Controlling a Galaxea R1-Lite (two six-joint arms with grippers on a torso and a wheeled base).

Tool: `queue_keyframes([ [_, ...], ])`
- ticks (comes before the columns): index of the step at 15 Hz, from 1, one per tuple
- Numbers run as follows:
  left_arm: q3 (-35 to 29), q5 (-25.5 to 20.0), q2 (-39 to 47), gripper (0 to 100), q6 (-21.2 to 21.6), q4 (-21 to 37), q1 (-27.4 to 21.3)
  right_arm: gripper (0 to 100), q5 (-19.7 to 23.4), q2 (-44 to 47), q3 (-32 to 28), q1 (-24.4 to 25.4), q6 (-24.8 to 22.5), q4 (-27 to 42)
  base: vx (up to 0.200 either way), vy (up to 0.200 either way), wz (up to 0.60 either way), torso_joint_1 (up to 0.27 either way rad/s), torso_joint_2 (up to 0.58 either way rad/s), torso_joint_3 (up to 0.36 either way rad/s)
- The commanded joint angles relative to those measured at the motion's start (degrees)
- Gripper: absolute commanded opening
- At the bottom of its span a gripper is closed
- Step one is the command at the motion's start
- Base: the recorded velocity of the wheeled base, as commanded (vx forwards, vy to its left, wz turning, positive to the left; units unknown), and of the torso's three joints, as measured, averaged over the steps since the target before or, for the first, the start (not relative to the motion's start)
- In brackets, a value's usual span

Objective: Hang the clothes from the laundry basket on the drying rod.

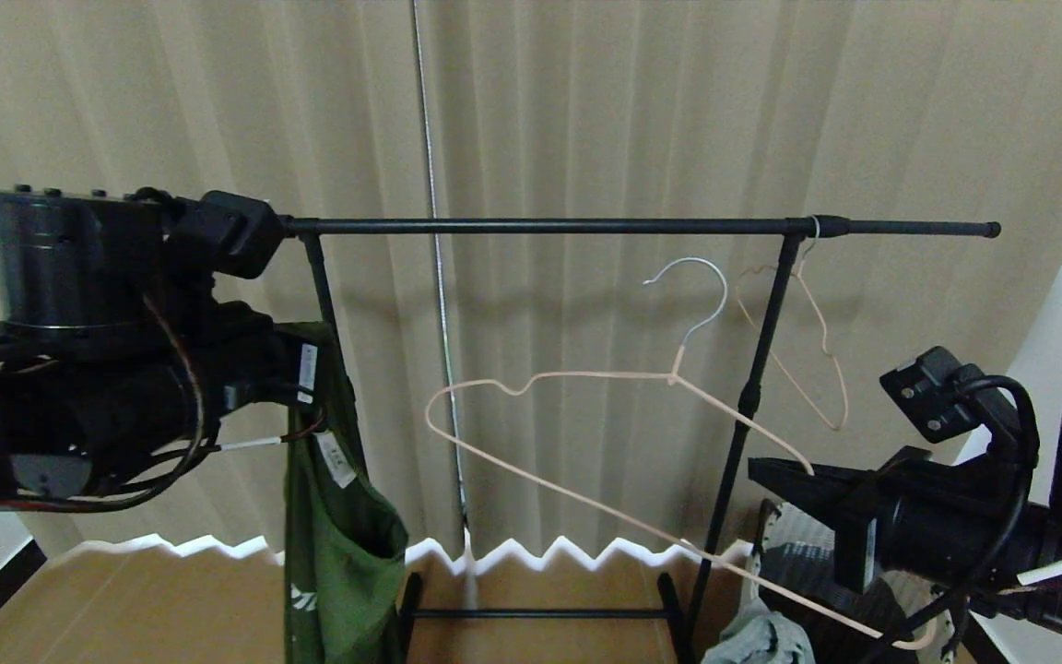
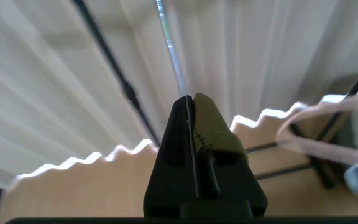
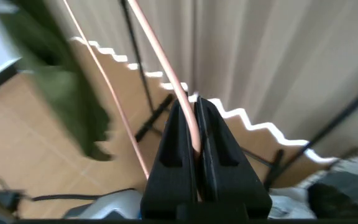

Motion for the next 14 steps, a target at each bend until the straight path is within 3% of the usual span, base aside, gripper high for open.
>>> queue_keyframes([
  [1, -3.16, 2.28, 6.14, 0, -1.79, -0.01, -2.41, 0, -0.05, 0.18, -0.02, 3.19, 1.38, -0.31, 0.000, 0.000, 0.00, 0.000, 0.00, 0.000],
  [4, -5.98, 6.67, 10.45, 0, -4.43, -0.28, -4.25, 0, -0.05, 0.97, -0.19, 4.86, 2.52, -2.16, 0.000, 0.000, 0.00, 0.000, 0.00, 0.000],
  [6, -6.77, 6.76, 11.06, 0, -4.69, -0.28, -4.34, 0, -0.05, 1.49, -0.19, 4.86, 2.52, -2.69, 0.000, 0.000, 0.00, 0.000, 0.00, 0.000],
  [9, -7.91, 11.68, 12.82, 0, -4.16, -0.54, -3.99, 0, -0.05, 1.76, -0.37, 4.86, 2.35, -3.48, 0.000, 0.000, 0.00, 0.000, 0.00, 0.000],
  [11, -7.82, 11.94, 12.73, 0, -4.16, -0.45, -4.16, 0, -0.23, 3.60, -1.95, 4.86, 2.44, -3.57, 0.000, 0.000, 0.00, 0.000, 0.00, 0.000],
  [14, -7.82, 12.03, 12.29, 0, -4.08, -0.45, -4.16, 0, -4.18, 7.65, -5.02, 4.77, 2.44, -3.57, 0.000, 0.000, 0.00, 0.000, 0.00, 0.000],
])
